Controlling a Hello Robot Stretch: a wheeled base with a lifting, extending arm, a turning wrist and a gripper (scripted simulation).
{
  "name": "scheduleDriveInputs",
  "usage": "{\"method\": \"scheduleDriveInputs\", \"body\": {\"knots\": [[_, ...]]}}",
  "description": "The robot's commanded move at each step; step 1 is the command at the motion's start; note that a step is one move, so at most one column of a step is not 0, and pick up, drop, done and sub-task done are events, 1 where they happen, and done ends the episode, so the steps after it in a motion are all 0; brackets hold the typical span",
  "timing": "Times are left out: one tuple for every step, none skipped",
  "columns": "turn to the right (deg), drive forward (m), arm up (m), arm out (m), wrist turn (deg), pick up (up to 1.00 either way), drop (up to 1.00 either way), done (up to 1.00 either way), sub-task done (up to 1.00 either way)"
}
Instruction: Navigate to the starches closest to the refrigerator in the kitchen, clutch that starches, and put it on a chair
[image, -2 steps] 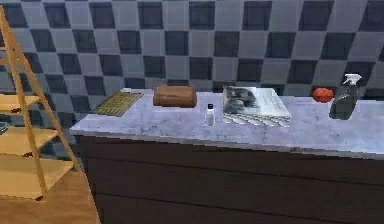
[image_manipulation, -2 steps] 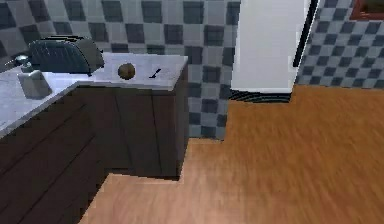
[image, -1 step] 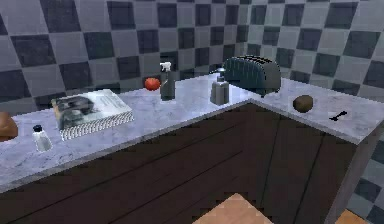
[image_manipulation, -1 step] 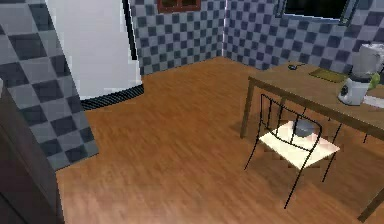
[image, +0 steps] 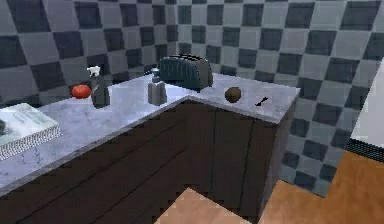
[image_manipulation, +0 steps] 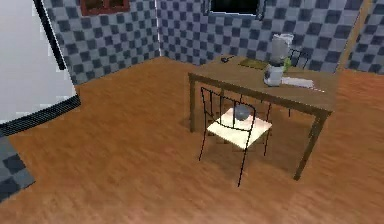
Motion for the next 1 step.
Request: {"method": "scheduleDriveInputs", "body": {"knots": [[0.0,0.50,0.00,0.00,0.0,0.00,0.00,0.00,0.00]]}}
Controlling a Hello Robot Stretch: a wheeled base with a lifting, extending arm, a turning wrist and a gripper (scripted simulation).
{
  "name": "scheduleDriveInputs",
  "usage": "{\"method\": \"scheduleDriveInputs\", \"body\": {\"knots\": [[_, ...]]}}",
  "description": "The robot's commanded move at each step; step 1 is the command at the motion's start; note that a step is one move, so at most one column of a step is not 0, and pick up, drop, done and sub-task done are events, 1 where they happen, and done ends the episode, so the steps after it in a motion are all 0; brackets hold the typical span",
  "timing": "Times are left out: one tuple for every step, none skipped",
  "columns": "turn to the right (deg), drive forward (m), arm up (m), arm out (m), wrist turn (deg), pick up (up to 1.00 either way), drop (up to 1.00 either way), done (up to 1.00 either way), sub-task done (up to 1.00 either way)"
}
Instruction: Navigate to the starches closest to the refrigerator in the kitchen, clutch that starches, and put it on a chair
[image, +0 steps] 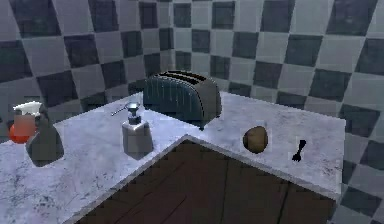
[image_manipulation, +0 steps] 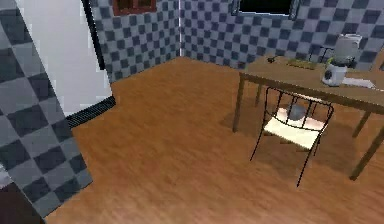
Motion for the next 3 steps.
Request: {"method": "scheduleDriveInputs", "body": {"knots": [[-45.0,0.00,0.00,0.00,0.0,0.00,0.00,0.00,0.00],[-24.0,0.00,0.00,0.00,0.0,0.00,0.00,0.00,0.00],[0.0,0.00,0.50,0.00,0.0,0.00,0.00,0.00,0.00]]}}
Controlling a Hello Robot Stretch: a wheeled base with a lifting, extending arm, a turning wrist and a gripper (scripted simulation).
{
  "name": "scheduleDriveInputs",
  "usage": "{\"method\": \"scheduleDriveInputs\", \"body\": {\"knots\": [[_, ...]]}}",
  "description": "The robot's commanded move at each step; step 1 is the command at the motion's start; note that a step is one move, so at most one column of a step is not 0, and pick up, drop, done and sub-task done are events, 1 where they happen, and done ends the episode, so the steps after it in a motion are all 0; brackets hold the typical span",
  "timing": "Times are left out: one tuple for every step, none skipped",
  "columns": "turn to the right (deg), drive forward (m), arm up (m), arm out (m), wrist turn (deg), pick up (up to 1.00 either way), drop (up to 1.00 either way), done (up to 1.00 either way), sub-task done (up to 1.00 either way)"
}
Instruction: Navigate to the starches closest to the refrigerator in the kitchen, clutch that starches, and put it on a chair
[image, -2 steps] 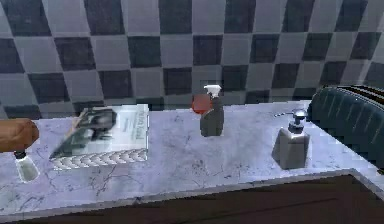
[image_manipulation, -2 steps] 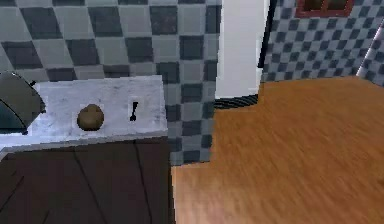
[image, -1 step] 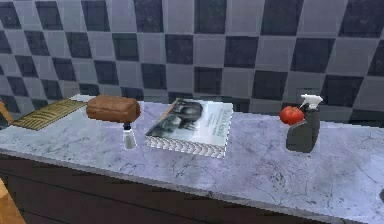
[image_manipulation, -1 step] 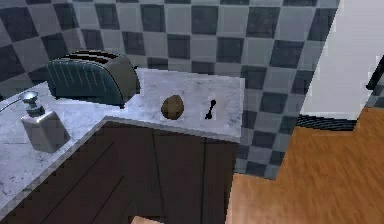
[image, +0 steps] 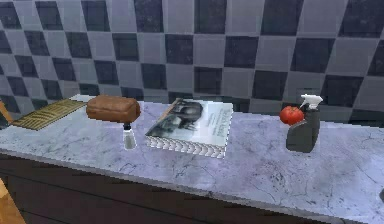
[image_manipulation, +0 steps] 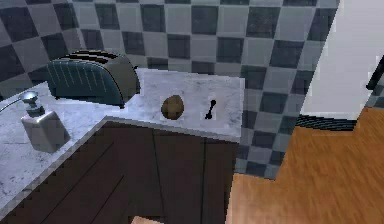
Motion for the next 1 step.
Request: {"method": "scheduleDriveInputs", "body": {"knots": [[0.0,0.00,0.38,0.00,0.0,0.00,0.00,0.00,0.00]]}}
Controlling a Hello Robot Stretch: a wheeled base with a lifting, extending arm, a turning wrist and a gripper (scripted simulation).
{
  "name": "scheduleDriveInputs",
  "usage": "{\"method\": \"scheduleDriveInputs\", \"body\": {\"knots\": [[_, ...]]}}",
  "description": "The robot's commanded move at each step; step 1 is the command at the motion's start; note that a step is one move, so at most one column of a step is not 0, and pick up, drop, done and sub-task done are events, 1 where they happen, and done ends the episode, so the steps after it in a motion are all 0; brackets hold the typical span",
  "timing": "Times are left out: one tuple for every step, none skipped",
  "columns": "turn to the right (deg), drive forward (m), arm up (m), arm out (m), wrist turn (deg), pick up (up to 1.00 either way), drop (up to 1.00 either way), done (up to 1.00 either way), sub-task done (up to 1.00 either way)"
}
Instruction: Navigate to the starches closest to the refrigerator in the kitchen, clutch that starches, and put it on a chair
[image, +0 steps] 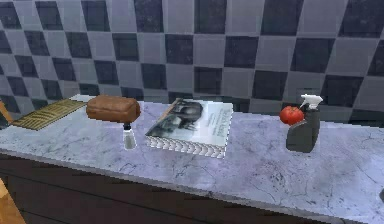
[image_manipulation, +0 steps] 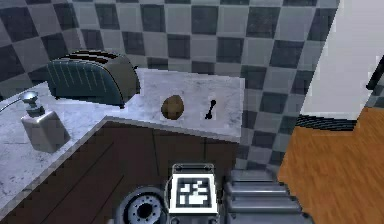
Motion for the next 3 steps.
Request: {"method": "scheduleDriveInputs", "body": {"knots": [[0.0,0.00,0.00,0.40,0.0,0.00,0.00,0.00,0.00],[0.0,0.00,0.00,0.00,45.0,0.00,0.00,0.00,0.00],[0.0,0.00,0.00,0.00,45.0,0.00,0.00,0.00,0.00]]}}
